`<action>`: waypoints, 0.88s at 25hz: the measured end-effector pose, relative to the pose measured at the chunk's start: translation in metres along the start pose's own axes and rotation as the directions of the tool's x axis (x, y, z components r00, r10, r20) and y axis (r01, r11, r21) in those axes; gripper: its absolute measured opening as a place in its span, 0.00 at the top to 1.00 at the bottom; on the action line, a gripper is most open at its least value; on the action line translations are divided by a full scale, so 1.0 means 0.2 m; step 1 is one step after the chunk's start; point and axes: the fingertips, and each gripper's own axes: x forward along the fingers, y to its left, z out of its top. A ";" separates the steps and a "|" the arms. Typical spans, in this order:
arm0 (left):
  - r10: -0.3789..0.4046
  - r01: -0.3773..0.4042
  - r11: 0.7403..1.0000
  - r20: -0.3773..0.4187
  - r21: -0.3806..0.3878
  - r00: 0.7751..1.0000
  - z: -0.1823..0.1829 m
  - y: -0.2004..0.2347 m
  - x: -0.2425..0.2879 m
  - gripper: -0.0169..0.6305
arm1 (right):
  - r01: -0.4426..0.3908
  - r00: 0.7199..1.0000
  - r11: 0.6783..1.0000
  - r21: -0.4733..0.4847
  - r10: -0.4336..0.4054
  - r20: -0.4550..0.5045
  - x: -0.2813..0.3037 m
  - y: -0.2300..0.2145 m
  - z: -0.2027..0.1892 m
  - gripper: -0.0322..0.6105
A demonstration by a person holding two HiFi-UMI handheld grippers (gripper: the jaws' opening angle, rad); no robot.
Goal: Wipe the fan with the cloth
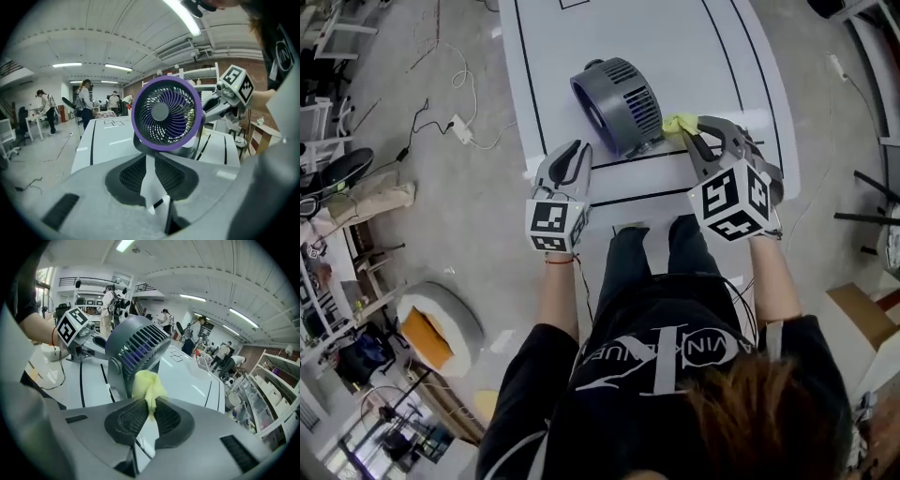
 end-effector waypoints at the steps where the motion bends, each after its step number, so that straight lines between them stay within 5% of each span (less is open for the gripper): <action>1: 0.016 -0.016 0.999 0.015 -0.047 1.000 0.00 -0.03 -0.03 0.87 | -0.017 1.000 1.000 -0.013 0.017 0.011 0.00 -0.01 0.00 0.90; 5: 0.040 -0.026 0.986 0.081 -0.167 0.996 0.03 -0.19 -0.06 0.87 | -0.073 0.995 0.996 -0.060 0.077 0.065 0.01 -0.05 0.02 0.90; 8: 0.012 -0.006 0.994 0.061 -0.110 0.998 -0.06 -0.33 -0.07 0.78 | -0.092 0.990 0.992 -0.091 0.101 0.099 0.04 0.01 0.03 0.90; 12: 0.092 -0.092 0.996 0.015 -0.011 0.996 -0.03 -0.43 -0.02 0.75 | -0.110 0.981 0.986 -0.125 0.128 0.143 0.00 -0.01 0.06 0.90; 22: 0.185 -0.182 0.977 -0.019 0.107 0.982 0.01 -0.49 0.10 0.81 | -0.080 0.933 0.979 -0.189 0.141 0.332 -0.04 -0.07 0.20 0.90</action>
